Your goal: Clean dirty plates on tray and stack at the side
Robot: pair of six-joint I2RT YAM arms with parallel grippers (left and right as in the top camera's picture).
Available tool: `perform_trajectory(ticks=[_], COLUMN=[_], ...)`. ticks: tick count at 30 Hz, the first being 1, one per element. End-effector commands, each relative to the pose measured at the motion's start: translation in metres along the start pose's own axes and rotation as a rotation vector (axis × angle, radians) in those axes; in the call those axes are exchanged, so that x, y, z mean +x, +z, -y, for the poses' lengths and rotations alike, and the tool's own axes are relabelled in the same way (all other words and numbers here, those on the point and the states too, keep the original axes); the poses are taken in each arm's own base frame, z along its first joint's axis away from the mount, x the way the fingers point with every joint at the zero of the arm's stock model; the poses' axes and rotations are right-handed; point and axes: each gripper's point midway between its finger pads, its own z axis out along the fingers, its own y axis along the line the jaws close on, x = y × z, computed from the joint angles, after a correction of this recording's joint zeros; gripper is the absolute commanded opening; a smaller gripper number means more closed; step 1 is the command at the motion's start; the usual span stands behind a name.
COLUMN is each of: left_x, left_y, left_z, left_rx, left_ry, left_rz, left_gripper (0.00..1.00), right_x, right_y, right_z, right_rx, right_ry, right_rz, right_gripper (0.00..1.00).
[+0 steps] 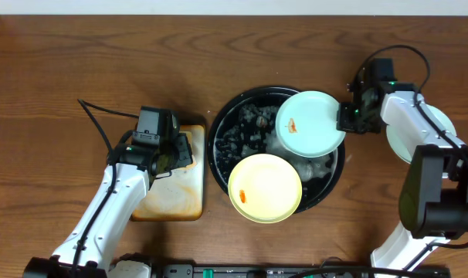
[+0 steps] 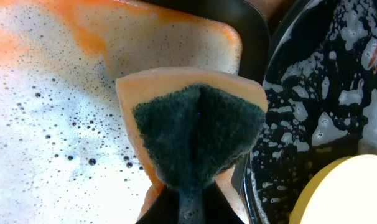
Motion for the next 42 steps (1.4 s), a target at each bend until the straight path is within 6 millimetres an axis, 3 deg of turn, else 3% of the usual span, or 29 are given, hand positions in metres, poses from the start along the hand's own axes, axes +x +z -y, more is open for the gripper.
perform_trajectory(ticks=[1, 17, 22, 29, 31, 36, 39, 42], left_x=[-0.01, -0.017, -0.036, -0.066, -0.075, -0.08, -0.07, -0.06], left_y=[-0.007, -0.007, -0.015, -0.028, -0.027, -0.002, 0.023, 0.047], left_z=[0.006, 0.013, 0.054, 0.107, 0.131, 0.191, 0.232, 0.255], left_rx=[0.015, 0.048, 0.246, 0.291, 0.305, 0.337, 0.386, 0.39], left_ry=[-0.004, 0.001, -0.007, 0.028, 0.061, 0.139, 0.19, 0.188], left_rz=[0.03, 0.056, 0.115, 0.202, 0.206, 0.132, 0.057, 0.009], left_gripper=[0.08, 0.08, 0.08, 0.07, 0.08, 0.07, 0.07, 0.08], right_x=[-0.005, -0.009, -0.008, -0.008, -0.008, -0.007, -0.007, -0.007], right_y=[-0.005, -0.005, -0.005, -0.005, -0.005, -0.005, -0.005, -0.005], right_z=[0.002, 0.006, 0.006, 0.006, 0.006, 0.006, 0.006, 0.006], right_rx=[0.066, 0.102, 0.103, 0.103, 0.103, 0.103, 0.104, 0.103], right_ry=[-0.006, -0.05, -0.05, -0.05, -0.05, -0.054, -0.054, -0.054], right_rz=[0.027, 0.045, 0.042, 0.042, 0.041, 0.038, 0.038, 0.039], right_gripper=[0.01, 0.01, 0.01, 0.01, 0.01, 0.01, 0.01, 0.01])
